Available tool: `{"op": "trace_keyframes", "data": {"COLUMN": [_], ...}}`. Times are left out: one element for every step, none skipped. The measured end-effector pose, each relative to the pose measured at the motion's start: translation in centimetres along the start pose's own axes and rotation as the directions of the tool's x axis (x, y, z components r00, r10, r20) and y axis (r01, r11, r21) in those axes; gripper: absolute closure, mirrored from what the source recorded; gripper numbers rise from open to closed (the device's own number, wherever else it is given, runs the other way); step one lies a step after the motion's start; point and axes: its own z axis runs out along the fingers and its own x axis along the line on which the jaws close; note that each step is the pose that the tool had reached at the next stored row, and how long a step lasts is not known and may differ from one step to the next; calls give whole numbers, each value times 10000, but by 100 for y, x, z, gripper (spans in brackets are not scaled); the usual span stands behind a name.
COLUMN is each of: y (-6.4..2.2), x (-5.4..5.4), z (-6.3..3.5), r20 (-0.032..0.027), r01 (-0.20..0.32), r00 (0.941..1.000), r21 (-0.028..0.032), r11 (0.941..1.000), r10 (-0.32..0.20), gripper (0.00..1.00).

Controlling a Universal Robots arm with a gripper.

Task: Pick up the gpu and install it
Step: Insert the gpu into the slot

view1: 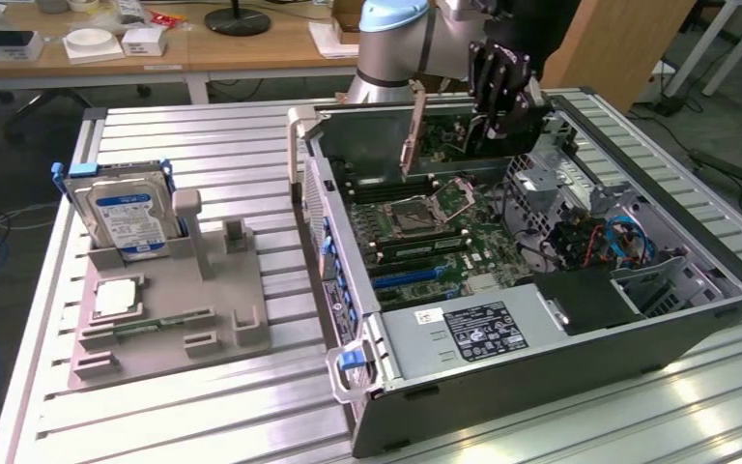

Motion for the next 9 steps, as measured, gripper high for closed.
{"op": "trace_keyframes", "data": {"y": [10, 10, 15, 28, 35, 42, 55, 71, 85], "x": [0, 0, 0, 1, 1, 0, 0, 1, 2], "z": [3, 6, 13, 23, 35, 46, 55, 63, 71], "r20": [-2, -2, 1, 0, -7, -17, -32, -47, -54], "r01": [-1, -2, -1, -1, -2, -2, -1, -1, -1], "r00": [10000, 10000, 10000, 10000, 10000, 10000, 10000, 10000, 10000], "r21": [-1, -1, -1, -1, -1, -1, 0, 1, 0], "r11": [10000, 10000, 10000, 10000, 10000, 10000, 10000, 10000, 10000], "r10": [1, 2, 1, 1, 2, 2, 1, 1, 1], "gripper": [73, 73, 73, 73, 73, 73, 73, 73, 73]}}
